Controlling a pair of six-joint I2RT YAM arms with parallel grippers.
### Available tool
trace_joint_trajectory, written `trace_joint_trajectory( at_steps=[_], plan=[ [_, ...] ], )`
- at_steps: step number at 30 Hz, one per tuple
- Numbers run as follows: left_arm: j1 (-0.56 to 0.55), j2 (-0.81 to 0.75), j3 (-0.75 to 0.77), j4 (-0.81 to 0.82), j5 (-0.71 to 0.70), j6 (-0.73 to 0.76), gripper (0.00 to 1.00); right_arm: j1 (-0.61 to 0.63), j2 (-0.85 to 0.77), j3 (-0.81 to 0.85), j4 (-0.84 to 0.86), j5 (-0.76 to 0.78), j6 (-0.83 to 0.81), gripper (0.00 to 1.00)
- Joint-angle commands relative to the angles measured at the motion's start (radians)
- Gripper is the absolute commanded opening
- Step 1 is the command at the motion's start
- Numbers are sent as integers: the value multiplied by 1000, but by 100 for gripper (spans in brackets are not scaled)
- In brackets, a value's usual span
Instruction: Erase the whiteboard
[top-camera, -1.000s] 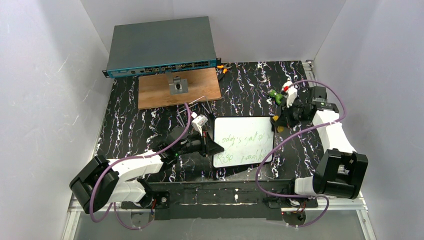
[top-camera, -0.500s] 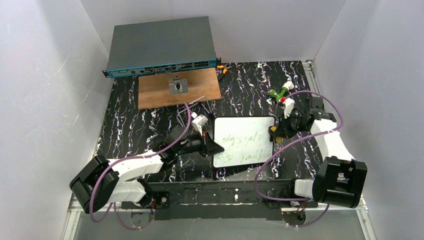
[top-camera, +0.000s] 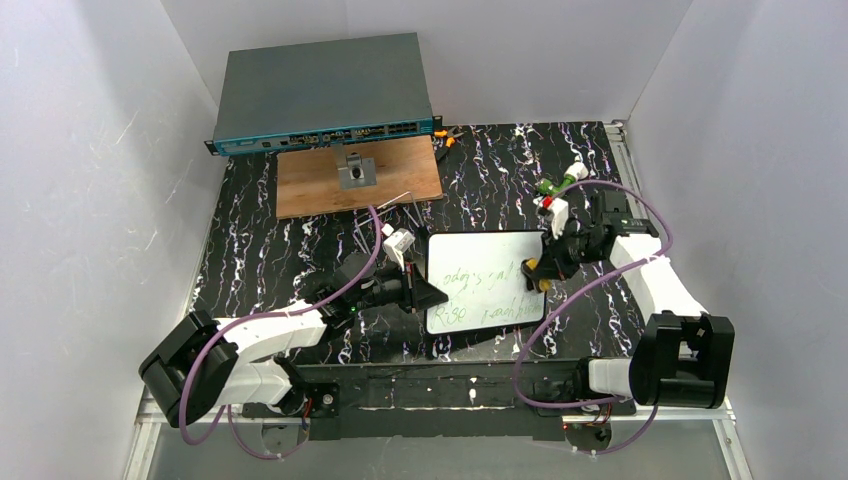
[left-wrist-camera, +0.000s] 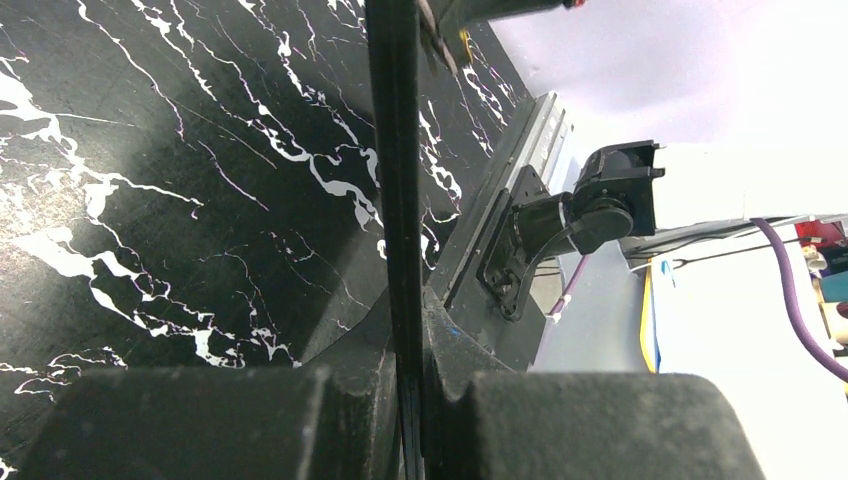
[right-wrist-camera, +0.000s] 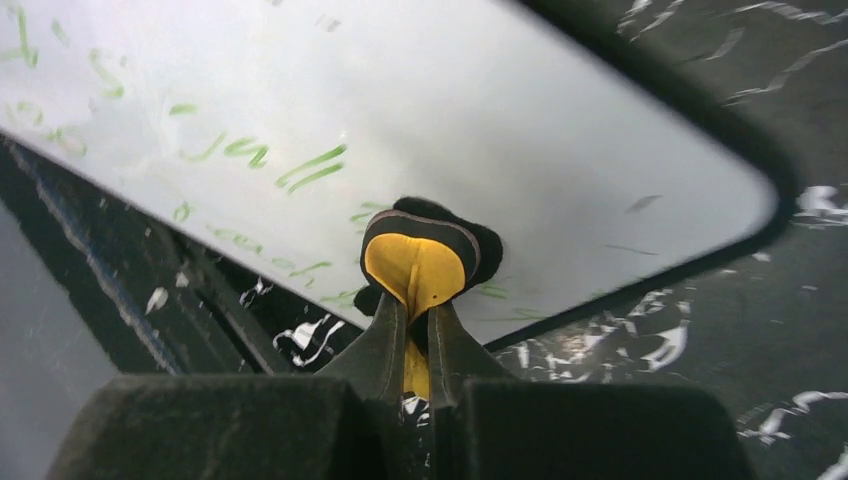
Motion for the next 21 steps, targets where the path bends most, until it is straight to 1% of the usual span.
trace_joint_trajectory(
  at_steps=[1, 6, 9, 12, 16, 21],
  plan=[
    [-2, -30, 12, 55, 17, 45, 0, -5, -23, 94, 158, 101, 144, 1],
    [-1, -36, 7, 55, 14, 44, 0, -28, 6, 123, 187, 205, 173, 1],
    [-1, -41, 6, 52, 11, 48, 0, -39, 33, 116, 164, 238, 138, 1],
    [-1, -43, 5, 52, 10, 49, 0, -45, 39, 73, 137, 263, 74, 1],
    [-1, -35, 3, 61, 11, 49, 0, -46, 35, 20, 64, 251, -23, 1],
    [-1, -18, 10, 72, 18, 45, 0, -47, 18, -22, -15, 173, -100, 1]
  ],
)
